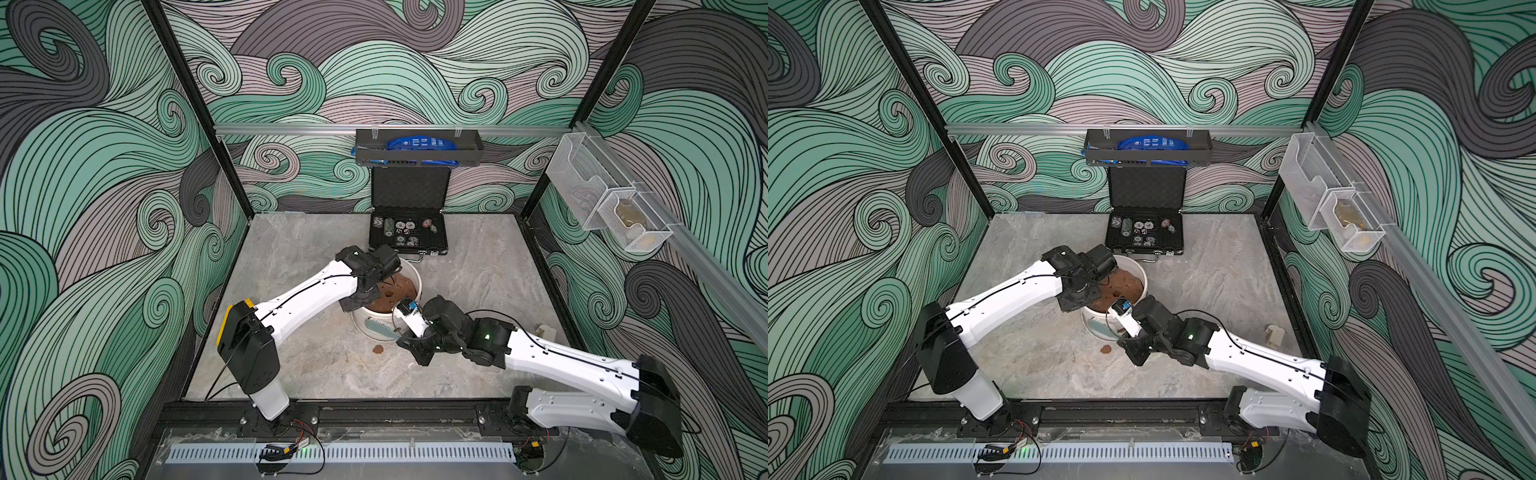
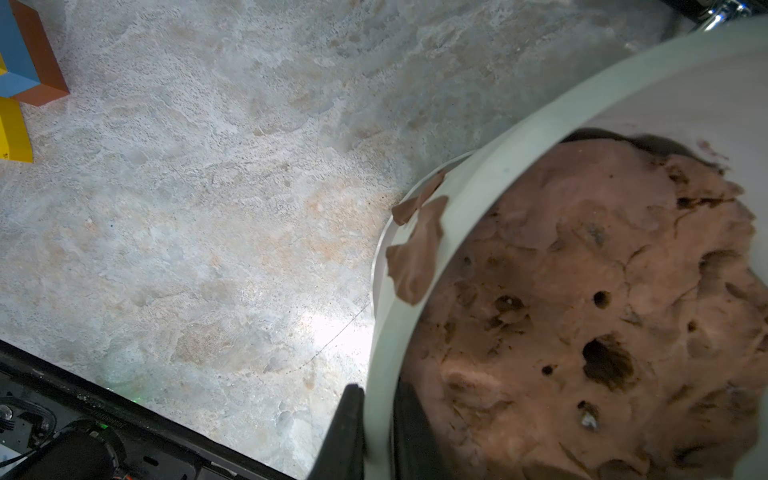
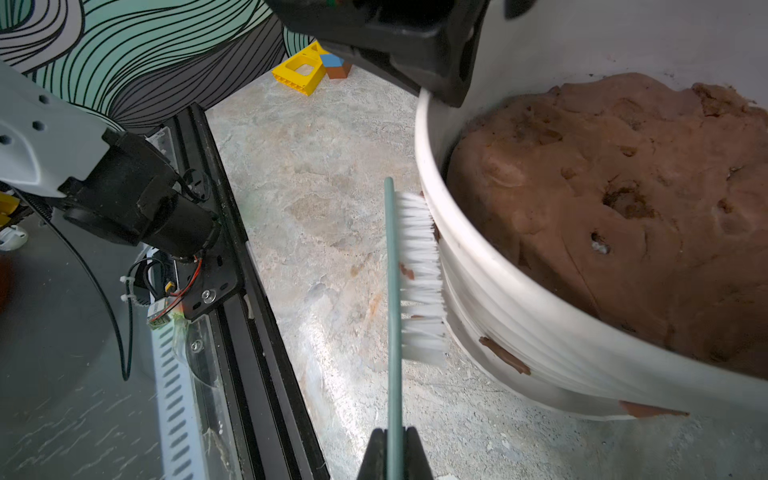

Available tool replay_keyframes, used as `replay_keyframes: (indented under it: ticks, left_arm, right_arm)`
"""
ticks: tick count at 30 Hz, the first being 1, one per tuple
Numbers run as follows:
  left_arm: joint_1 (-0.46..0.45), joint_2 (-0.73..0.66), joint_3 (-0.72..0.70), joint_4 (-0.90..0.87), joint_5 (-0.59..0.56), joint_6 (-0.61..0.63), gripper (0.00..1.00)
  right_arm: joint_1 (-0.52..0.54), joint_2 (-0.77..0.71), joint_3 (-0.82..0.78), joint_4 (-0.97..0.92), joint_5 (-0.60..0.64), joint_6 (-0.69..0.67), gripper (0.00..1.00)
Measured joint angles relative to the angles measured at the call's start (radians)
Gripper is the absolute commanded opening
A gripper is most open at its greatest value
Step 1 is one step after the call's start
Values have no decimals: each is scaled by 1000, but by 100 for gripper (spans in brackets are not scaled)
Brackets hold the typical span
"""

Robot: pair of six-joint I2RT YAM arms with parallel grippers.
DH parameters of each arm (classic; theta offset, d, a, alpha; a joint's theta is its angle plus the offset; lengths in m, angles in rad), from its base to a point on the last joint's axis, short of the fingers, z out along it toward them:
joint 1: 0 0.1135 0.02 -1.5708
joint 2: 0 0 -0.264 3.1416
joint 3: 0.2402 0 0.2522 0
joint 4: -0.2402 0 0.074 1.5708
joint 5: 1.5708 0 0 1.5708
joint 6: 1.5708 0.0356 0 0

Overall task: Scrub the dried mud off the ceramic pot
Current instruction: Brush off the soil from the pot, then rotate the pot at the center of the board.

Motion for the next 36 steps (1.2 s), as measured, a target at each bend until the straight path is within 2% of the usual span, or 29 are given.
replay_keyframes:
  ticks: [8,16,22,27,36]
  left_arm:
    - [0,0,0,0,0,2,16]
    - [0,0,0,1,-2,2,16]
    - [3,0,0,2,-3,24,16]
    - [5,0,0,2,-4,48,16]
    - [17,0,-2,19,-5,106,15]
  right_arm:
    - [58,7,3,5,101,101,0]
    - [95,18,4,-43,134,154,0]
    - [148,38,23,-153,146,125,0]
    - [151,-5,77,-158,151,79,0]
    - [94,-17,86,-113,181,14,0]
